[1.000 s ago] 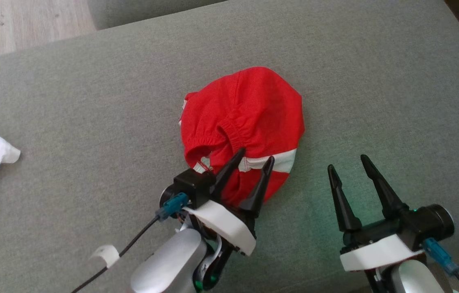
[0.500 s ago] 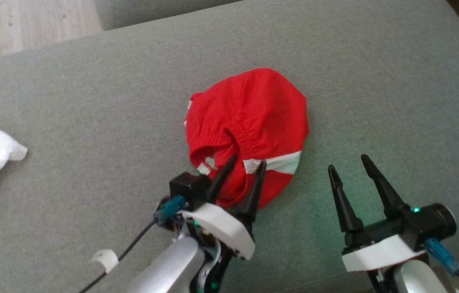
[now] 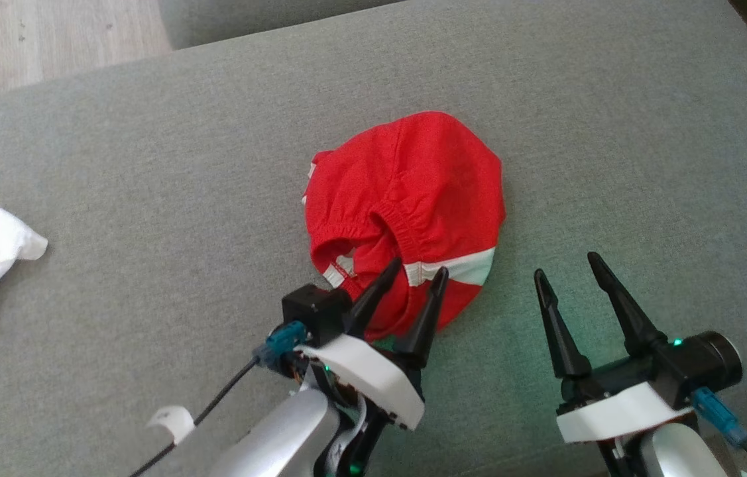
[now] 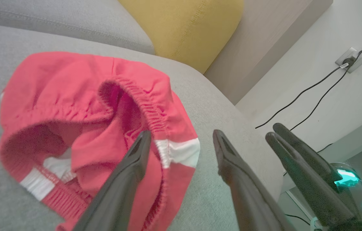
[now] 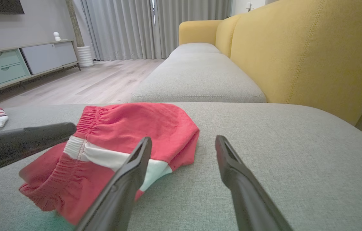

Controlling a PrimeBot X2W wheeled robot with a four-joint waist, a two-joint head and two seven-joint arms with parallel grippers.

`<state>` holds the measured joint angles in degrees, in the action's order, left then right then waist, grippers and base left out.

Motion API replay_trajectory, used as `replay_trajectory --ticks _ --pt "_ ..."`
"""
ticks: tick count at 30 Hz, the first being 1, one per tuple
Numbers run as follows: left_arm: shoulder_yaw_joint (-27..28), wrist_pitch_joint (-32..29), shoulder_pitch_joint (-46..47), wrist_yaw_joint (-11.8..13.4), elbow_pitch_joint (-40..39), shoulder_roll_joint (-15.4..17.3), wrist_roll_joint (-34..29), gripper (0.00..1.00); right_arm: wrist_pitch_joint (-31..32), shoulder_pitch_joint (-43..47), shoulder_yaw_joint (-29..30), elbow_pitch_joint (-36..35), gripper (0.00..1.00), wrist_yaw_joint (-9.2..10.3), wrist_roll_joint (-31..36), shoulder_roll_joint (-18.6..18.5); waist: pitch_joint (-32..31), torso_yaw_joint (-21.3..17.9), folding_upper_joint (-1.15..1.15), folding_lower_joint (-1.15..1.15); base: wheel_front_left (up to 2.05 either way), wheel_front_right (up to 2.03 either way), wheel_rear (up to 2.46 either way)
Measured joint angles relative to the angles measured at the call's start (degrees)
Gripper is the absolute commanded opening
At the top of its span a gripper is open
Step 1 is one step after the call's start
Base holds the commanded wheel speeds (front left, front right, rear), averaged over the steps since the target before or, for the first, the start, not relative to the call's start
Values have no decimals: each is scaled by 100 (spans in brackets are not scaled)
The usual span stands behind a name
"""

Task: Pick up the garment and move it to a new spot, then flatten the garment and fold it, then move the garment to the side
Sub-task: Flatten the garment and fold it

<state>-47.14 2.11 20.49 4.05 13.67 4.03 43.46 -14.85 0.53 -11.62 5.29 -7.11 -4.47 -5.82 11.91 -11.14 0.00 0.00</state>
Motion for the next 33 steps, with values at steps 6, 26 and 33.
replay_trajectory --ticks 6,26,33 --pt "-93 5 198 -9 18 -2 -67 100 0 0 -4 13 100 0 0 4 9 -28 0 0 0 0 0" --pt "-651 125 625 -209 656 -67 41 43 0 -1 -85 94 100 0 -10 94 16 -231 0 0 0 0 0" --pt "-1035 -79 699 -216 836 -73 169 0 0 -1 -89 94 100 0 -16 136 -41 -323 0 0 0 0 0"
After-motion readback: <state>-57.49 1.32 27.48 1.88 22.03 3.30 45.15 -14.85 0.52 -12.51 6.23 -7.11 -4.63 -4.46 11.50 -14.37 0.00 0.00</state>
